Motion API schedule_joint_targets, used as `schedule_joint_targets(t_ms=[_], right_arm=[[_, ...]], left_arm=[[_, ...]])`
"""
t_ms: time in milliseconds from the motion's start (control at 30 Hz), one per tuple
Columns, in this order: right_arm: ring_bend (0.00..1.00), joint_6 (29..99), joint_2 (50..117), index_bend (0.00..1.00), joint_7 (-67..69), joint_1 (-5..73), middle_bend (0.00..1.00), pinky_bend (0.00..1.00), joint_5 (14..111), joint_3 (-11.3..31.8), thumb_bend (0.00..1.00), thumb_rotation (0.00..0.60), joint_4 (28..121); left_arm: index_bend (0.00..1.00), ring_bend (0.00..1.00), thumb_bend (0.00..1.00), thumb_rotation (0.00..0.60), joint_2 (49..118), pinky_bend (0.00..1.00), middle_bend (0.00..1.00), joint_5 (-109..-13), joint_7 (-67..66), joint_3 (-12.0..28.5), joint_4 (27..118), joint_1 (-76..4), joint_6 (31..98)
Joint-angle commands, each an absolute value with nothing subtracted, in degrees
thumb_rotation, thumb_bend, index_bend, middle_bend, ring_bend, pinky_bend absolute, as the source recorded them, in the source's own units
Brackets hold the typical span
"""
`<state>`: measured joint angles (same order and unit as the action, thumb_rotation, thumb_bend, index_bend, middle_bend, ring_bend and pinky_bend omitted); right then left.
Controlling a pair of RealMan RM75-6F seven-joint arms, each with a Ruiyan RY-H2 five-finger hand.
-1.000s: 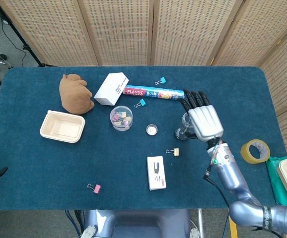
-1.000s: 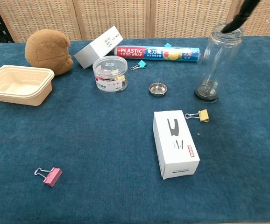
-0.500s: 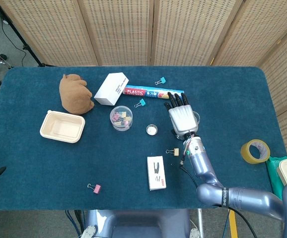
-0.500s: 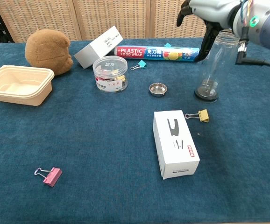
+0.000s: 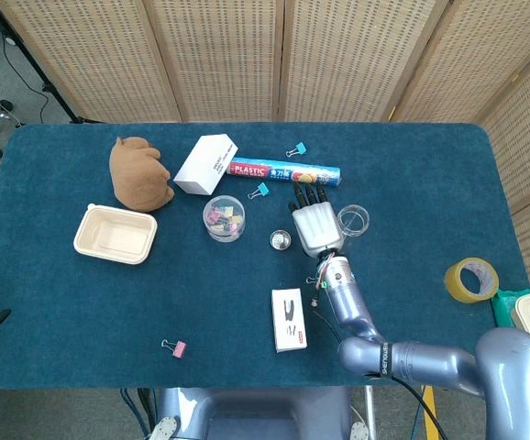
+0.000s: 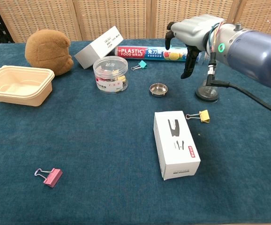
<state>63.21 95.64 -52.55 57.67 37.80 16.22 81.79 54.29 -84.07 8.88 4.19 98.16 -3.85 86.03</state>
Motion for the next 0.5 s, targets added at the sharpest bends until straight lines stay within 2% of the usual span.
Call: schedule_joint_targets(t_ms=[33, 500], right_arm=[[0.00, 61.6, 97.5, 0.30, -52.1, 58.6, 0.00, 0.00, 36.6, 16.3, 0.10, 0.600, 79.1], [0.00, 57.5, 104.1, 0.39, -39.3, 57.8, 0.00, 0.00, 40.7, 17.6, 0.19, 0.600, 66.8]], left_arm=[[0.00, 0.00, 0.00, 0.600, 54.2, 0.00, 0.00, -83.9, 9.0, 4.2, 98.1, -3.8, 86.0], [0.00, 0.00, 0.00, 0.600, 53.7, 0.00, 0.00, -83.9, 9.1, 3.8, 98.3, -4.1, 84.8]])
